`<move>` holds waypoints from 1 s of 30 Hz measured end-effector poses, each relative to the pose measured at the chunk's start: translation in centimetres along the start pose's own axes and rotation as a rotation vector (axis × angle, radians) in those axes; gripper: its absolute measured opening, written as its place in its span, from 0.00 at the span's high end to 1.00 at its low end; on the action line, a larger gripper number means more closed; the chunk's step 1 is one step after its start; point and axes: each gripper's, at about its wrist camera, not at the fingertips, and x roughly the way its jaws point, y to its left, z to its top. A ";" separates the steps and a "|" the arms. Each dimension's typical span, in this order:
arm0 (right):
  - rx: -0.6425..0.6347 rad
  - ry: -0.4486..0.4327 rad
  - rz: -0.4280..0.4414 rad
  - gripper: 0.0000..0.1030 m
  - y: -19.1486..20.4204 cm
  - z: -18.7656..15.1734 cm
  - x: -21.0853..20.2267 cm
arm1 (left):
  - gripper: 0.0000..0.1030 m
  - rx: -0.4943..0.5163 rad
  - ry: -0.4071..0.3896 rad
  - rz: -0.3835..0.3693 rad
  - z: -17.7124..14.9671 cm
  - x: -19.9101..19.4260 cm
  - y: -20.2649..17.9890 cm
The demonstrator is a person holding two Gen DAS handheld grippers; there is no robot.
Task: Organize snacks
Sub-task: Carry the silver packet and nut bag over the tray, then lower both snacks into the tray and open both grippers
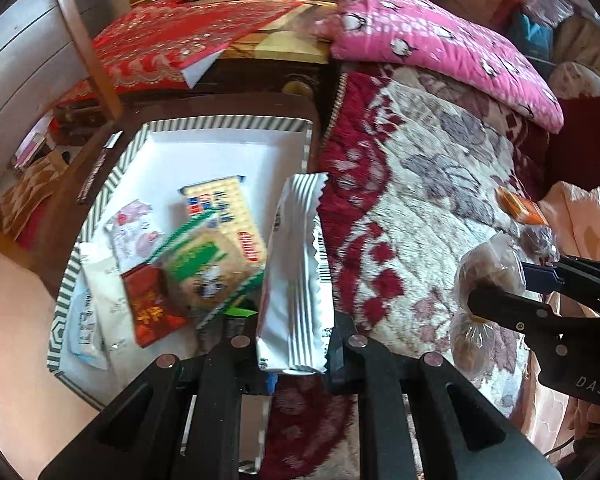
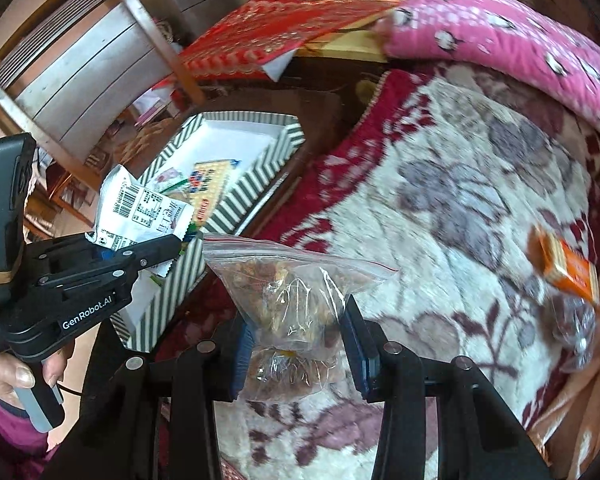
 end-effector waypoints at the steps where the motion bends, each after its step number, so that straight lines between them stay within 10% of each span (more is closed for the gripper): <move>1: -0.009 0.001 0.001 0.57 0.4 0.3 0.1 | 0.86 -0.004 -0.002 0.003 0.0 -0.1 0.3; 30: -0.216 0.051 0.097 0.57 11.4 7.2 5.3 | 0.86 -0.211 0.021 0.093 -1.2 0.0 11.2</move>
